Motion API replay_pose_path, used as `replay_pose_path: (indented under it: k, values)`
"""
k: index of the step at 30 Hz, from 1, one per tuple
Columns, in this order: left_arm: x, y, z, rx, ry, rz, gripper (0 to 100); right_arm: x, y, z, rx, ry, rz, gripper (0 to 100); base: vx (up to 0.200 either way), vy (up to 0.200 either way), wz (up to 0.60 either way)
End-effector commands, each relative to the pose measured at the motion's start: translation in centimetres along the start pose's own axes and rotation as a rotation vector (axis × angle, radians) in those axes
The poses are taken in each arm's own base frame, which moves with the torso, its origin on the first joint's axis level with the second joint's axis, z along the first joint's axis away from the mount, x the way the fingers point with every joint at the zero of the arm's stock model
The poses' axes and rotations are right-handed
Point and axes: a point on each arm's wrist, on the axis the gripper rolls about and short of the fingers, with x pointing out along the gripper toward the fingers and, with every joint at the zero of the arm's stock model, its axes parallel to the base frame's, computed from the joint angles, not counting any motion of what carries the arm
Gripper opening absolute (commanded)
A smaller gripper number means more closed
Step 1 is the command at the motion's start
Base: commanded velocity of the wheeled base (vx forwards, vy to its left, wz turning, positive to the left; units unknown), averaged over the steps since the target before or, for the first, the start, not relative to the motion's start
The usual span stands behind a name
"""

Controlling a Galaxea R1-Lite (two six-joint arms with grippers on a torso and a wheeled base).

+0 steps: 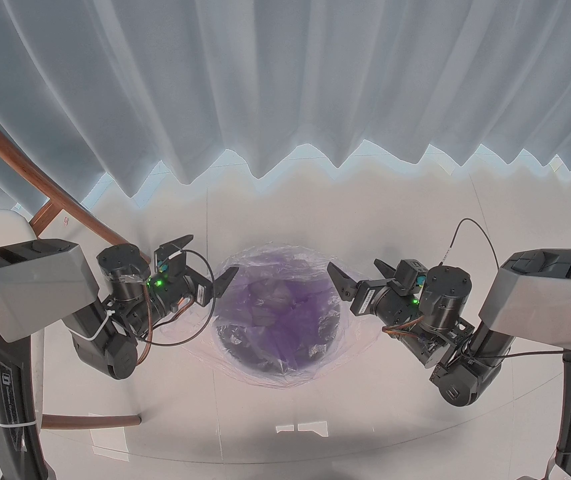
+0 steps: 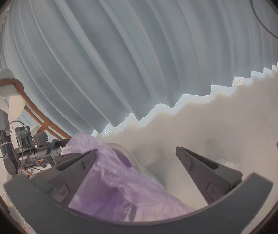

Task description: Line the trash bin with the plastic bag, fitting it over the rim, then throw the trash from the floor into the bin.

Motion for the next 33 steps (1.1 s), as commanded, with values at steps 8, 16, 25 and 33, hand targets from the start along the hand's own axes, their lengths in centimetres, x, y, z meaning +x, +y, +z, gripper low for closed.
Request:
replay_pose_path:
  k: [8,16,25,33]
  values:
    - [2.5,-1.0,2.2,-0.018,-0.088,-0.03,100,2.9,-2.4,-0.1,-0.092,-0.028,-0.035,100,0.0,0.0,0.0]
    - [2.9,1.2,2.4,-0.014,-0.101,0.024,100,4.7,-5.2,1.5,-0.107,-0.048,-0.043,100,0.0,0.0,0.0]
    - [3.6,1.6,1.2,-0.13,-0.079,0.028,100,7.2,-6.3,0.3,-0.11,-0.068,-0.019,100,0.0,0.0,0.0]
    - [3.8,1.6,1.4,-0.159,-0.081,0.026,100,6.9,-6.3,1.6,-0.109,-0.154,0.036,100,0.0,0.0,0.0]
